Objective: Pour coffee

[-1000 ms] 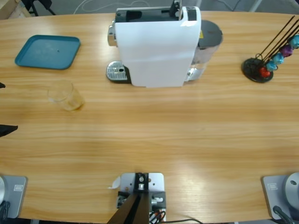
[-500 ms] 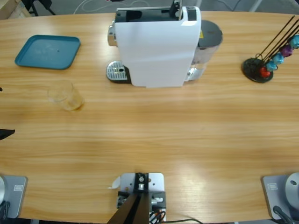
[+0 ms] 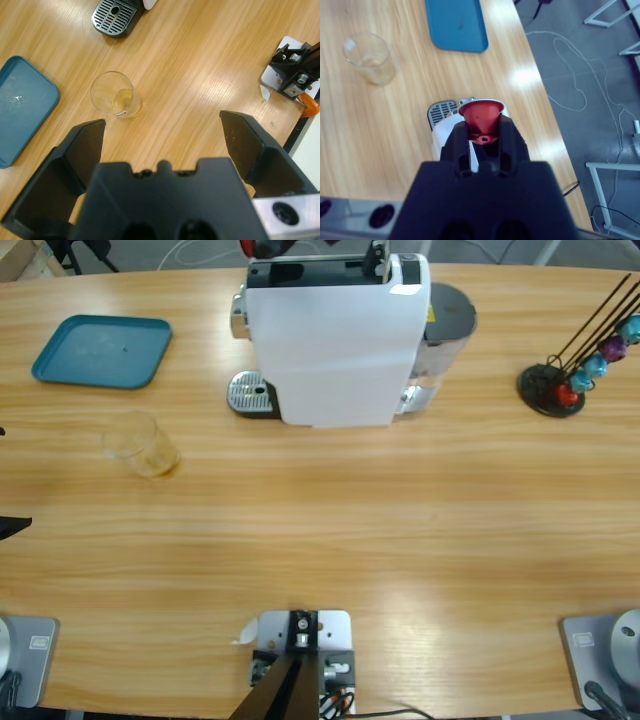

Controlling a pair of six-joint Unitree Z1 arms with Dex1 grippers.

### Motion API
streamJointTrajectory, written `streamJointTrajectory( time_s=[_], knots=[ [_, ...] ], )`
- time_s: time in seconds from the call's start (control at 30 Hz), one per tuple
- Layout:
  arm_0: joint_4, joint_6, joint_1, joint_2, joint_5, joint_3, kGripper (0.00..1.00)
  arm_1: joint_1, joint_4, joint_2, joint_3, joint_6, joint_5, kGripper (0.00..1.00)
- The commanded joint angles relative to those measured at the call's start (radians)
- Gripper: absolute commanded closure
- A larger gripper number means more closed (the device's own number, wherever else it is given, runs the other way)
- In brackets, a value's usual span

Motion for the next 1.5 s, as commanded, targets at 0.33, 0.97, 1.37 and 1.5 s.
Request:
streamJointTrajectory(
  time_s=[0.33,0.97,1.37,1.5],
  knots=[
    [0.005,-0.001,0.005,0.010,0.018,0.030,0.000,-0.058,0.011,0.070,0.020,-0.059,0.015,1.000],
    [0.006,-0.001,0.032,-0.018,0.018,0.041,0.000,-0.058,0.024,0.079,0.062,-0.072,0.050,1.000],
    [0.005,-0.002,0.032,-0.027,0.018,0.046,0.000,-0.057,0.000,0.070,0.055,-0.057,-0.004,0.288],
    [0.006,-0.002,0.032,-0.038,0.018,0.053,0.000,-0.050,-0.024,0.054,0.055,-0.044,-0.043,0.083]
  ],
)
